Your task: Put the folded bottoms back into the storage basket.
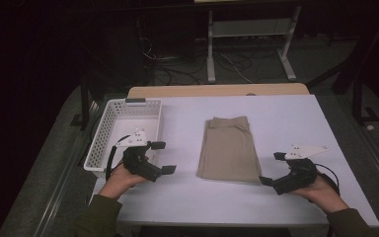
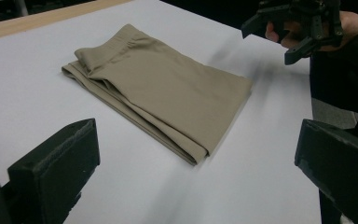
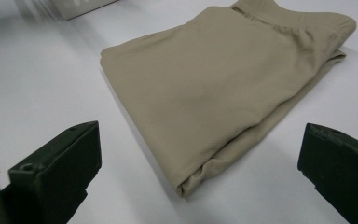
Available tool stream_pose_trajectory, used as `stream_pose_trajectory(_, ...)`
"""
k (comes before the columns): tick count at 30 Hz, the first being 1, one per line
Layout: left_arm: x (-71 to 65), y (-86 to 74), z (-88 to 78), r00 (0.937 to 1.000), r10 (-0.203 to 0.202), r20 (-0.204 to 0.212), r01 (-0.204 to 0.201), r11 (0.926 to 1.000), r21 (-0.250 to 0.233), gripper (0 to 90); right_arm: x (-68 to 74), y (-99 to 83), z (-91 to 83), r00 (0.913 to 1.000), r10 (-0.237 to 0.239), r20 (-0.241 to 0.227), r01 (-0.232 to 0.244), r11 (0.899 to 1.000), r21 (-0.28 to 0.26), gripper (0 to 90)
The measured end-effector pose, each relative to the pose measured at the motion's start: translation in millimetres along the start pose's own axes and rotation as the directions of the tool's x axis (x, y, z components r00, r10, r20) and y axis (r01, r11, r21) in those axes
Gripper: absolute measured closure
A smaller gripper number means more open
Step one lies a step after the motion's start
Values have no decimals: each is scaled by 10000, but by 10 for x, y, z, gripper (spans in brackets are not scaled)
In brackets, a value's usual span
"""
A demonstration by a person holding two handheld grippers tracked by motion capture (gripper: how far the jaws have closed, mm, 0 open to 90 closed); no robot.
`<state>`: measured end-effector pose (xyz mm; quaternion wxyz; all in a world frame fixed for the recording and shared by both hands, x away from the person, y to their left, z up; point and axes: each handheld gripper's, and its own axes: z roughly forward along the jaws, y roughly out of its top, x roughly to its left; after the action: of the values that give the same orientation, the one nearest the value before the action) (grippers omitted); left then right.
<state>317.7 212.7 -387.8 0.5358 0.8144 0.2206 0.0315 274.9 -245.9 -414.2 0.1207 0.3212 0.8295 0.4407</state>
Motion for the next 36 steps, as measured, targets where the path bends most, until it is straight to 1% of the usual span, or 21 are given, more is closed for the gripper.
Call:
stream_pose_trajectory(7,-4,-1,5,10000,-3,-89,3,10000,50,0,16,25,63,9997,-68,-226,70,9999,73,0)
stream_pose_trajectory(11,0,-1,4,10000,-34,-83,34,10000,35,0,13,41,89,9996,-78,-274,80,9999,83,0)
stream_pose_trajectory(17,-1,-3,4,10000,-38,-85,38,10000,42,0,-2,67,118,9994,-32,-339,35,10000,86,0)
stream_pose_trajectory(24,2,-4,2,9999,-74,-75,74,10000,17,0,-9,117,166,9983,3,-579,9,9998,203,0)
stream_pose_trajectory(30,3,-6,1,9999,-88,-63,88,10000,-6,0,-4,153,202,9966,-66,-817,85,9997,224,0)
stream_pose_trajectory(36,15,-6,-6,9999,-165,-16,165,9998,-85,0,23,183,252,9960,-296,-838,315,9993,213,0)
